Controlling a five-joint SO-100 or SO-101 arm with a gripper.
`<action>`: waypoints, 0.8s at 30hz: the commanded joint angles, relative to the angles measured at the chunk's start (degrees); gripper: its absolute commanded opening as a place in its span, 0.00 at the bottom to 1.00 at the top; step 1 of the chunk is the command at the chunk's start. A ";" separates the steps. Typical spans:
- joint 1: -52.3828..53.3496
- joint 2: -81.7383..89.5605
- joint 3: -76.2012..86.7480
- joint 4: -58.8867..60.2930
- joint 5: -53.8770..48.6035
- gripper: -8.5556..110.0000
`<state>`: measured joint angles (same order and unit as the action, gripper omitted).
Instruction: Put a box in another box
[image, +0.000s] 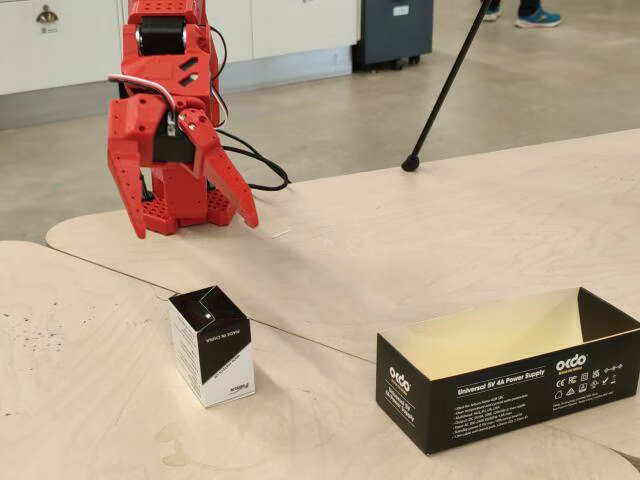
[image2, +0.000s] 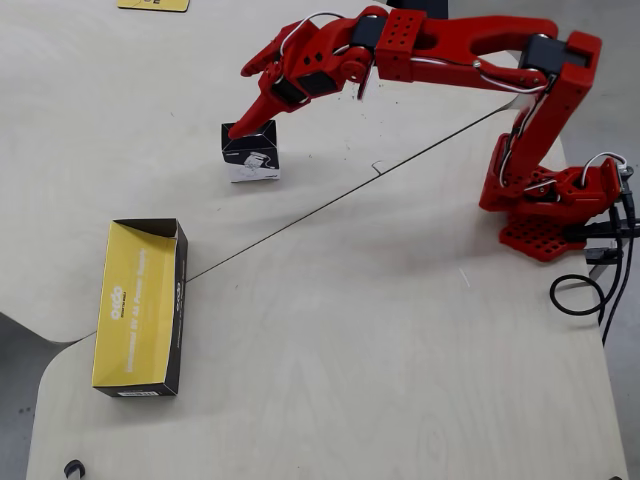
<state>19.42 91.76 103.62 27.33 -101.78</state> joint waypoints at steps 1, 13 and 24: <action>-0.44 -0.70 -4.13 -3.34 -1.32 0.48; -0.44 -5.10 -2.81 -6.33 -2.64 0.48; -0.35 -5.36 5.19 -11.51 -3.96 0.47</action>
<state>19.42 84.64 108.28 17.84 -105.56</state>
